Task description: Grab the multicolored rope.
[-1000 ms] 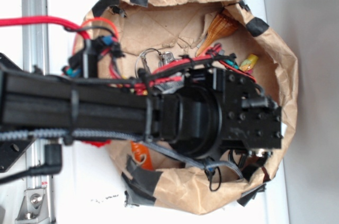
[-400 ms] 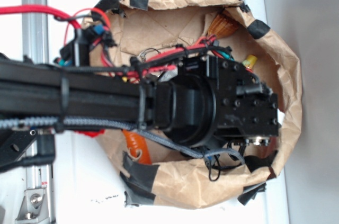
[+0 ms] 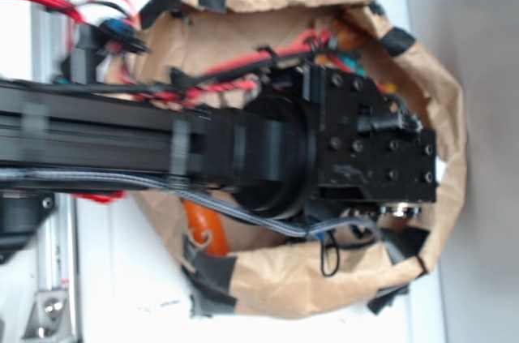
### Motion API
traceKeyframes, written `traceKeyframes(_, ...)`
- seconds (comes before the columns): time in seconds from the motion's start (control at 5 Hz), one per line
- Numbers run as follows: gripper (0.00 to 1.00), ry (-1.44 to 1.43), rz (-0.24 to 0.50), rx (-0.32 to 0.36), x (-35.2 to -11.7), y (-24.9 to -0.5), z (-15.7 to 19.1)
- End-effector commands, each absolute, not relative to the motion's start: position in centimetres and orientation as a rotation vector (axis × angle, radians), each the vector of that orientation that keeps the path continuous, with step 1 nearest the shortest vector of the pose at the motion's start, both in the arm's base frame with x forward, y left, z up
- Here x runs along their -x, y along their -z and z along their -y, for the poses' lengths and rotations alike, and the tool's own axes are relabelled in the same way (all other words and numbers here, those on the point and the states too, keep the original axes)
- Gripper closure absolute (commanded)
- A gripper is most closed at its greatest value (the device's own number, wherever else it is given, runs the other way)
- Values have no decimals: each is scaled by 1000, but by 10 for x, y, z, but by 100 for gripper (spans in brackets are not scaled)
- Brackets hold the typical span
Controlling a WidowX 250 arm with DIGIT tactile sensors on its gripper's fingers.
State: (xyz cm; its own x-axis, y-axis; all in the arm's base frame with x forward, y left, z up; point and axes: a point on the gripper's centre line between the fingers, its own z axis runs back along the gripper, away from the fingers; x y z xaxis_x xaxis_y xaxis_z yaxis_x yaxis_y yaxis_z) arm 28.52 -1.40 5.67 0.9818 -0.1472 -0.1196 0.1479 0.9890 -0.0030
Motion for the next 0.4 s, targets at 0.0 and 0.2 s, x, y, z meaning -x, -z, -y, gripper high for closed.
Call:
traceKeyframes(0.0,100,-11,130,10,-276,-175,-23)
traceKeyframes(0.2,100,-15,119,-4,-271,-207,-24)
